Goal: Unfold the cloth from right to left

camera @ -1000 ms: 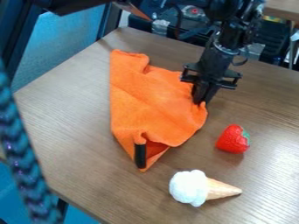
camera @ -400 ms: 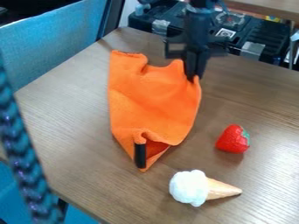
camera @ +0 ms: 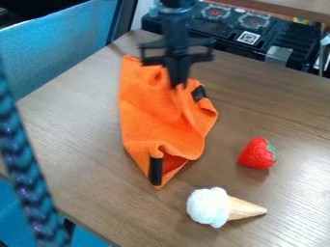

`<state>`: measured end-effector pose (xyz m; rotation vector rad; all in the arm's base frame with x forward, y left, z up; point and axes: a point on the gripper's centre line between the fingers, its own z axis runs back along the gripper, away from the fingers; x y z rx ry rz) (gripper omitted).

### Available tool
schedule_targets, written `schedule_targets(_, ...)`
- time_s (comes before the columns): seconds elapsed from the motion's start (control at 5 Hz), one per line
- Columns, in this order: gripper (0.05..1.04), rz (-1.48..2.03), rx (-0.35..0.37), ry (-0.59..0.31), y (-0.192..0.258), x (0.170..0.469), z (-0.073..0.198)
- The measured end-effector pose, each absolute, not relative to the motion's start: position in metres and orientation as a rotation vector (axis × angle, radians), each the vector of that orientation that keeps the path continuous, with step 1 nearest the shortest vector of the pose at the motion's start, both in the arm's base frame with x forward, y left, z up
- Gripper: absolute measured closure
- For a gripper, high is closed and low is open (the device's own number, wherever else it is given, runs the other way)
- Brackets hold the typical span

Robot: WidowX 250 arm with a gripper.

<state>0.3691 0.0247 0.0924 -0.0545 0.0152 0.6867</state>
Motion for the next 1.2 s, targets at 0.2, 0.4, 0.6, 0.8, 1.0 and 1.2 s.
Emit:
schedule_targets(0.2,1.024,0.694,-0.015,0.038,0.071,0.342,0.070)
schedule_targets(0.4,1.024,0.672,-0.030,0.023,0.107,0.326,0.067)
schedule_targets(0.6,1.024,0.694,-0.053,0.019,0.146,0.309,0.070)
schedule_targets(0.8,1.024,0.671,-0.106,0.035,0.162,0.295,0.074)
schedule_targets(1.0,1.024,0.667,-0.139,0.008,0.185,0.281,0.087)
schedule_targets(1.2,1.024,0.661,-0.130,-0.002,0.204,0.268,0.086)
